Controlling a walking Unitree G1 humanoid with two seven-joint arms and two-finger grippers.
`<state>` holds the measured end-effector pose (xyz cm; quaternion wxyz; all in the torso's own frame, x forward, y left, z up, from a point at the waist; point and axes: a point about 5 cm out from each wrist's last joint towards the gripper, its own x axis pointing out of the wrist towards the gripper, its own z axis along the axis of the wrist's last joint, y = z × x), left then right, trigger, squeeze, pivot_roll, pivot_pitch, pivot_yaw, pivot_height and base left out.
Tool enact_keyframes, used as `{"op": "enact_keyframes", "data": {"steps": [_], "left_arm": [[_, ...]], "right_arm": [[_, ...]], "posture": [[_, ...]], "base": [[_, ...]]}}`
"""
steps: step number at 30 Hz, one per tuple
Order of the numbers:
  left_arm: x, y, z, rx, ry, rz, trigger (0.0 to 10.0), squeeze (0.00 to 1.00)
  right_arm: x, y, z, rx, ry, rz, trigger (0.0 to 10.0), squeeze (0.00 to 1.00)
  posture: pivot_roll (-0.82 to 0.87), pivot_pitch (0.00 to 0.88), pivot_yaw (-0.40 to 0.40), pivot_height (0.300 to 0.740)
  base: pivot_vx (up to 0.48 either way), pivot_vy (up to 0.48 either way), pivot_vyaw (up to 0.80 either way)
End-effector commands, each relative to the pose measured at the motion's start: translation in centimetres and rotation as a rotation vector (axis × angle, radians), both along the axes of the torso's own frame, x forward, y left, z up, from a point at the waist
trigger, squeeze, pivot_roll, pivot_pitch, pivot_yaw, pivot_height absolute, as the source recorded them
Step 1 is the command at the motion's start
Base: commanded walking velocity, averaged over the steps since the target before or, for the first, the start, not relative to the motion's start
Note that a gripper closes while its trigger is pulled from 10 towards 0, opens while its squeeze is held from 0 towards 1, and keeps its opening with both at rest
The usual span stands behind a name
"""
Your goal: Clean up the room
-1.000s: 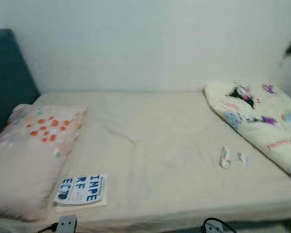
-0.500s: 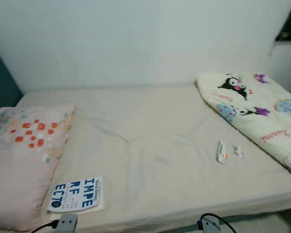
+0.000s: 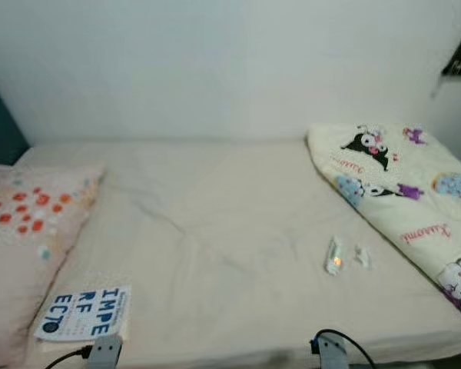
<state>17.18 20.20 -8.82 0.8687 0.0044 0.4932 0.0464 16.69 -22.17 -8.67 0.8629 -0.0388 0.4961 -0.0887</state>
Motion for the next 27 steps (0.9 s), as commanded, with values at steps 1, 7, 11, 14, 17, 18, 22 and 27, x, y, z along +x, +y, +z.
{"op": "enact_keyframes", "data": {"steps": [1, 7, 11, 14, 17, 18, 22, 27], "left_arm": [[-0.8, -0.2, -0.4, -0.011, 0.032, 0.006, 10.0, 0.0], [-0.9, -0.4, -0.5, -0.015, 0.035, 0.004, 10.0, 0.0], [-0.7, -0.5, -0.4, -0.02, 0.027, 0.007, 10.0, 0.0], [-0.1, -0.6, -0.2, -0.032, 0.006, 0.012, 10.0, 0.0], [0.8, -0.9, 0.2, -0.053, -0.029, 0.02, 10.0, 0.0], [1.2, -1.1, 0.4, -0.059, -0.042, 0.017, 10.0, 0.0], [2.6, -1.5, 1.1, -0.078, -0.086, 0.01, 10.0, 0.0], [2.9, -1.6, 1.2, -0.082, -0.092, 0.007, 10.0, 0.0]], "right_arm": [[-0.5, -0.4, -0.1, -0.011, 0.016, -0.002, 10.0, 0.0], [-0.6, -0.4, -0.2, -0.012, 0.015, -0.006, 10.0, 0.0], [-0.4, -0.5, -0.1, -0.015, 0.003, -0.006, 10.0, 0.0], [0.2, -0.5, 0.2, -0.019, -0.018, 0.003, 10.0, 0.0], [1.1, -0.5, 0.7, -0.023, -0.046, 0.013, 10.0, 0.0], [1.5, -0.5, 0.8, -0.022, -0.055, 0.016, 10.0, 0.0], [2.2, -0.3, 1.1, -0.022, -0.074, 0.026, 10.0, 0.0], [2.3, -0.1, 1.2, -0.021, -0.076, 0.028, 10.0, 0.0]], "posture": [[-0.06, 0.078, -0.016, 0.74], [-0.06, 0.082, -0.016, 0.74], [-0.06, 0.084, -0.015, 0.74], [-0.06, 0.085, -0.014, 0.74], [-0.05, 0.085, -0.014, 0.74], [-0.05, 0.087, -0.014, 0.74], [-0.05, 0.086, -0.016, 0.74], [-0.05, 0.085, -0.016, 0.74]], "base": [[0.0, -0.461, 0.0], [0.0, -0.461, 0.0], [0.0, -0.461, 0.0], [0.0, -0.459, 0.0], [0.0, -0.461, 0.0], [0.0, -0.461, 0.0], [0.0, -0.459, 0.0], [0.0, -0.461, 0.0]]}}
